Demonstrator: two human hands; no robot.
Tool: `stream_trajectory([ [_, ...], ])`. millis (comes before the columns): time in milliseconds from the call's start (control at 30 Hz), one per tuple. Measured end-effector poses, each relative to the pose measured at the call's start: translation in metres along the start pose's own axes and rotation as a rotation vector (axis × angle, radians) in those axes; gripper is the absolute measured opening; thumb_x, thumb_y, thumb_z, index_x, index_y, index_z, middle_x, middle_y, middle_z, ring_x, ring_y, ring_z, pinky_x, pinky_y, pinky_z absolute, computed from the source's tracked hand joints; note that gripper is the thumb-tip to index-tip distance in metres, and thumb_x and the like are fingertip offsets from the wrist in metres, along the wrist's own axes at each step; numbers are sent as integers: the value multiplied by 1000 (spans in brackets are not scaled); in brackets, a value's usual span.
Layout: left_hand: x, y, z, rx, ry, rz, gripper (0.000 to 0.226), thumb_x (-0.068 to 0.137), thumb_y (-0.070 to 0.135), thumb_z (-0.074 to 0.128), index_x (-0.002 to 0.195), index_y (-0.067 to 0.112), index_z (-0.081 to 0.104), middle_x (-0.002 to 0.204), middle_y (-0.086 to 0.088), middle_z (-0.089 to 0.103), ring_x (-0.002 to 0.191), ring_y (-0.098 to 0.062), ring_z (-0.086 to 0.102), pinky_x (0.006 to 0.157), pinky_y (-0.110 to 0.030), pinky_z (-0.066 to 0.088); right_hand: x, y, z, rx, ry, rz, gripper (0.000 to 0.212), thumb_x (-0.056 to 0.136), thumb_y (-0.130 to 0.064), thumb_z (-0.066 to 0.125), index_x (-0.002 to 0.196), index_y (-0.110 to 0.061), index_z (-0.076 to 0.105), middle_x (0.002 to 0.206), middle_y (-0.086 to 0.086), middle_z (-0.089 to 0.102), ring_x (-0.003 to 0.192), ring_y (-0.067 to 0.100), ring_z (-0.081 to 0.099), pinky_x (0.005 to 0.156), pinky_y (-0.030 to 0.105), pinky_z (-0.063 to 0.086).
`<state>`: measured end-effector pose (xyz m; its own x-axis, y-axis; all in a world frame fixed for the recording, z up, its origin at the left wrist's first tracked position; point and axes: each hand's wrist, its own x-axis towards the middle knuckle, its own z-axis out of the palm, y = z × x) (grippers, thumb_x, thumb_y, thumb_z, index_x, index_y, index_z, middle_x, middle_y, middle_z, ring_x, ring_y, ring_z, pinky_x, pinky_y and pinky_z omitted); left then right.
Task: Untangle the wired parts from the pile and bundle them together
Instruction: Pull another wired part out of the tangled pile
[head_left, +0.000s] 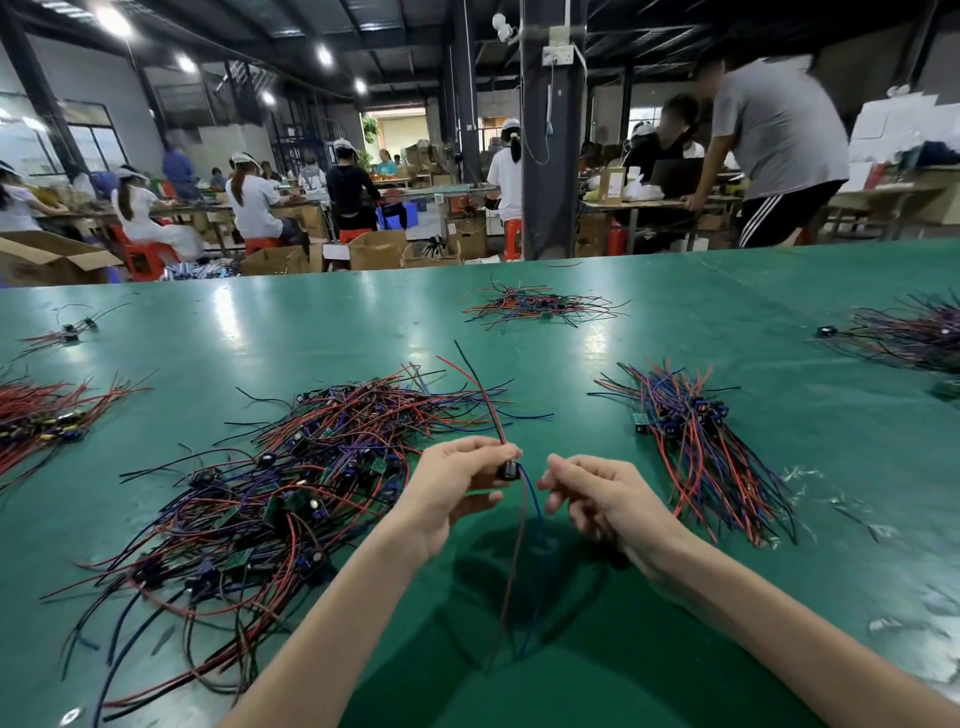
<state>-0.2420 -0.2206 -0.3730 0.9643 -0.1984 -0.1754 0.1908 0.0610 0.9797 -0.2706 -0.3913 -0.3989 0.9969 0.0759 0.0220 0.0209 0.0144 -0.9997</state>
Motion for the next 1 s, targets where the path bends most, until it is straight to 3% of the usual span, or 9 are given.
stream_trajectory([
  [200,0,-4,0,140,-44,-10,10,76,19,75,71,18,67,59,6,62,53,-3,55,59,-22,37,-7,2,5,117,-203,108,27,66,-25,74,82,-7,63,66,9,65,39,10,41,38,17,31],
  [367,2,-8,-1,47,-61,-19,9,75,20,77,77,17,68,64,4,64,56,-4,55,56,-19,39,-8,7,6,89,-268,132,10,80,-10,68,77,-6,59,69,12,67,40,10,49,37,17,37],
  [533,3,-12,3,-18,-54,7,6,78,19,74,79,16,68,63,5,64,56,-4,55,56,-18,42,-11,2,5,61,-341,171,9,80,-11,67,82,-6,59,69,12,68,42,11,54,38,18,42],
  [667,2,-16,6,11,-117,-3,8,79,19,72,80,13,67,63,4,64,57,-7,53,61,-21,41,-12,-1,7,-11,-265,171,22,83,-21,66,96,-4,61,73,9,67,37,10,47,34,17,32],
  [767,3,-18,6,27,-132,5,6,80,17,72,77,14,67,64,3,64,59,-8,54,62,-22,40,-10,0,8,-73,-177,122,21,86,-24,65,89,-3,65,70,5,63,35,7,40,32,16,27],
  [1000,7,-25,10,7,-10,155,9,83,14,69,77,16,64,68,5,69,60,-3,61,61,-19,43,-7,2,8,73,-74,151,17,84,-17,66,78,-2,61,59,5,60,35,8,52,33,17,37],
])
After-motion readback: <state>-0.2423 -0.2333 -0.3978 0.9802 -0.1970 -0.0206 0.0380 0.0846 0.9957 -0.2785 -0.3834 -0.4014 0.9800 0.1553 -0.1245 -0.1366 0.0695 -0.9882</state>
